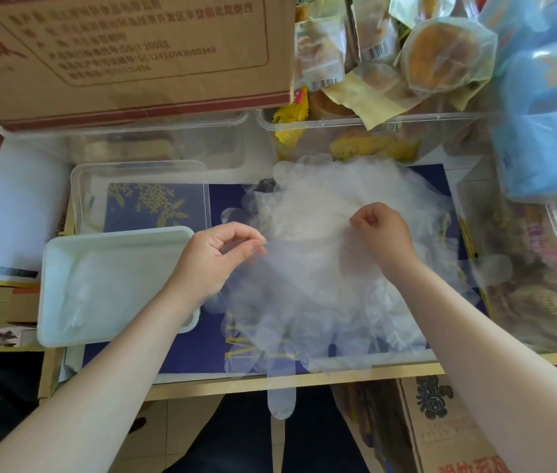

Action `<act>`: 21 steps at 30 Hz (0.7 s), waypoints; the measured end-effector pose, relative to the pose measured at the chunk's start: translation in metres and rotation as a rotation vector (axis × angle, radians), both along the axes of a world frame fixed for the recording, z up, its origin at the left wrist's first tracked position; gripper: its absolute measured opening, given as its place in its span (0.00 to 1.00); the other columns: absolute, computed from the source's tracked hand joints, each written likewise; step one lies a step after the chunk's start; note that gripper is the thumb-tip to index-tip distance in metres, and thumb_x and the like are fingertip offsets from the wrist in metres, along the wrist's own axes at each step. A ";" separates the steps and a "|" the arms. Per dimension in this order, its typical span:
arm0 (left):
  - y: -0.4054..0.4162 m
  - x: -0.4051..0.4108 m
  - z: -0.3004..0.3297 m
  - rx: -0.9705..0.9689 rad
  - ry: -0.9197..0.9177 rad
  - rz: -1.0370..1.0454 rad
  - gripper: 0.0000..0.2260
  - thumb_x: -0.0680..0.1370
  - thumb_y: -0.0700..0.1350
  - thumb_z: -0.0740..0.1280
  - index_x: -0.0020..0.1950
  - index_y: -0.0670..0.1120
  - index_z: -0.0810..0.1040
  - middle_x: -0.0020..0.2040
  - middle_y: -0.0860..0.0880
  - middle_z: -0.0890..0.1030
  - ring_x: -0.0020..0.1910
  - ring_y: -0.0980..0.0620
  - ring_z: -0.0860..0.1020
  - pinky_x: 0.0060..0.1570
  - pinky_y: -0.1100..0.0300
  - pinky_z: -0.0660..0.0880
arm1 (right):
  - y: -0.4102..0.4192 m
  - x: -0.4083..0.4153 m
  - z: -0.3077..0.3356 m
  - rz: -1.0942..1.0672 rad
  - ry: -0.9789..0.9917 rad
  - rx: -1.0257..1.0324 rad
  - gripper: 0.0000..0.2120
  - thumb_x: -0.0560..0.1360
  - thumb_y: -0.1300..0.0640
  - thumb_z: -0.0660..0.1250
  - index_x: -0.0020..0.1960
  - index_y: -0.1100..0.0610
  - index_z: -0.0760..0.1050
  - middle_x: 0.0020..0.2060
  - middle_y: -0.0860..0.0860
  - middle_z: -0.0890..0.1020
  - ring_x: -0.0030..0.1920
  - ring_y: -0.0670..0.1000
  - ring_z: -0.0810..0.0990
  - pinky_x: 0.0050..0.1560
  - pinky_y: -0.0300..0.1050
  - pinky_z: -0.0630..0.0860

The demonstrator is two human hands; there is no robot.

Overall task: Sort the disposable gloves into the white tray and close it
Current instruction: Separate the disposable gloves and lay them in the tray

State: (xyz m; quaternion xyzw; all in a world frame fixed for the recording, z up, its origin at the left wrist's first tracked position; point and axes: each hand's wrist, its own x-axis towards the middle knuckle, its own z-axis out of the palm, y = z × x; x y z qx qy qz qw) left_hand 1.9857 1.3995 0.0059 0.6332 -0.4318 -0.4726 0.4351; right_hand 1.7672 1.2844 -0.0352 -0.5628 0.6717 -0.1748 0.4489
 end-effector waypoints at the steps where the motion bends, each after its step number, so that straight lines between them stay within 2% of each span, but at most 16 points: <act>1: -0.001 -0.001 0.000 0.005 0.009 -0.014 0.09 0.75 0.34 0.66 0.41 0.47 0.80 0.34 0.55 0.83 0.35 0.60 0.79 0.43 0.68 0.75 | 0.002 0.002 0.001 0.019 0.029 0.017 0.06 0.75 0.56 0.68 0.47 0.56 0.71 0.46 0.51 0.76 0.45 0.52 0.74 0.41 0.42 0.70; 4: -0.001 -0.002 0.000 0.025 0.024 -0.055 0.09 0.75 0.33 0.66 0.41 0.45 0.80 0.34 0.55 0.83 0.35 0.60 0.79 0.43 0.69 0.75 | 0.012 0.009 -0.002 0.195 0.228 0.074 0.31 0.66 0.60 0.75 0.64 0.60 0.64 0.59 0.56 0.68 0.56 0.57 0.74 0.53 0.50 0.73; 5: -0.001 -0.001 0.000 0.029 0.020 -0.068 0.09 0.75 0.32 0.66 0.41 0.45 0.80 0.33 0.55 0.83 0.35 0.61 0.79 0.43 0.70 0.74 | 0.019 0.013 -0.003 0.256 0.330 0.047 0.32 0.66 0.64 0.74 0.65 0.61 0.62 0.60 0.58 0.66 0.57 0.60 0.72 0.52 0.50 0.73; 6: -0.001 -0.001 0.000 0.034 0.014 -0.078 0.09 0.75 0.32 0.65 0.41 0.45 0.79 0.33 0.55 0.83 0.35 0.61 0.79 0.42 0.70 0.74 | 0.025 0.016 -0.004 0.281 0.413 0.002 0.28 0.67 0.67 0.71 0.63 0.63 0.63 0.60 0.59 0.66 0.56 0.61 0.72 0.48 0.49 0.72; 8: 0.000 0.001 -0.001 0.047 0.005 -0.086 0.09 0.75 0.32 0.65 0.42 0.45 0.79 0.34 0.56 0.83 0.35 0.62 0.79 0.43 0.70 0.74 | 0.032 0.021 -0.004 0.241 0.442 -0.042 0.21 0.69 0.70 0.66 0.60 0.65 0.65 0.58 0.60 0.69 0.51 0.61 0.74 0.42 0.45 0.67; 9: 0.001 0.001 -0.001 0.057 0.008 -0.087 0.09 0.75 0.32 0.66 0.43 0.46 0.79 0.34 0.56 0.83 0.35 0.62 0.79 0.43 0.70 0.74 | 0.032 0.021 -0.006 0.203 0.411 -0.026 0.19 0.70 0.70 0.65 0.60 0.65 0.66 0.56 0.60 0.71 0.50 0.61 0.74 0.42 0.45 0.67; 11: 0.002 0.003 -0.002 0.080 0.022 -0.094 0.10 0.74 0.32 0.67 0.45 0.47 0.79 0.36 0.54 0.83 0.38 0.62 0.80 0.46 0.70 0.75 | 0.030 0.019 -0.009 0.103 0.263 0.027 0.16 0.70 0.68 0.64 0.57 0.62 0.68 0.50 0.57 0.76 0.48 0.59 0.76 0.43 0.48 0.73; 13: 0.003 0.004 -0.004 0.105 0.032 -0.118 0.12 0.73 0.31 0.68 0.47 0.49 0.78 0.39 0.53 0.82 0.41 0.61 0.80 0.49 0.69 0.75 | 0.028 0.014 -0.012 0.066 0.202 -0.048 0.05 0.73 0.62 0.63 0.48 0.59 0.73 0.43 0.55 0.80 0.45 0.57 0.77 0.42 0.52 0.77; 14: 0.004 0.005 -0.005 0.116 0.037 -0.127 0.12 0.73 0.31 0.68 0.46 0.49 0.77 0.39 0.52 0.82 0.41 0.61 0.80 0.50 0.68 0.75 | 0.028 0.012 -0.010 0.078 0.225 -0.109 0.04 0.75 0.59 0.63 0.42 0.57 0.74 0.39 0.53 0.79 0.41 0.56 0.77 0.40 0.50 0.75; 16: 0.005 0.005 -0.007 0.116 0.033 -0.131 0.11 0.72 0.31 0.69 0.44 0.48 0.78 0.37 0.54 0.82 0.41 0.60 0.80 0.51 0.68 0.75 | 0.027 0.006 -0.008 0.102 0.239 -0.212 0.17 0.79 0.56 0.60 0.31 0.53 0.68 0.29 0.48 0.72 0.34 0.53 0.71 0.33 0.47 0.65; 17: 0.005 0.005 -0.007 0.110 0.030 -0.131 0.10 0.72 0.31 0.69 0.43 0.47 0.79 0.36 0.55 0.82 0.40 0.59 0.79 0.50 0.68 0.75 | 0.026 0.004 -0.004 0.092 0.209 -0.250 0.20 0.80 0.55 0.59 0.29 0.53 0.65 0.27 0.48 0.69 0.33 0.53 0.68 0.32 0.46 0.62; 19: 0.004 0.004 -0.005 0.107 0.039 -0.124 0.09 0.72 0.31 0.69 0.41 0.46 0.79 0.35 0.56 0.82 0.37 0.60 0.78 0.46 0.70 0.75 | 0.023 0.000 0.001 0.062 0.139 -0.306 0.17 0.80 0.56 0.59 0.34 0.58 0.73 0.32 0.50 0.74 0.36 0.50 0.71 0.36 0.44 0.65; 21: 0.003 0.003 0.001 0.092 0.072 -0.100 0.09 0.71 0.31 0.69 0.39 0.45 0.79 0.33 0.56 0.82 0.34 0.61 0.78 0.42 0.71 0.74 | 0.018 -0.001 0.011 -0.025 -0.038 -0.288 0.10 0.78 0.57 0.63 0.46 0.60 0.81 0.43 0.50 0.80 0.45 0.46 0.76 0.47 0.37 0.71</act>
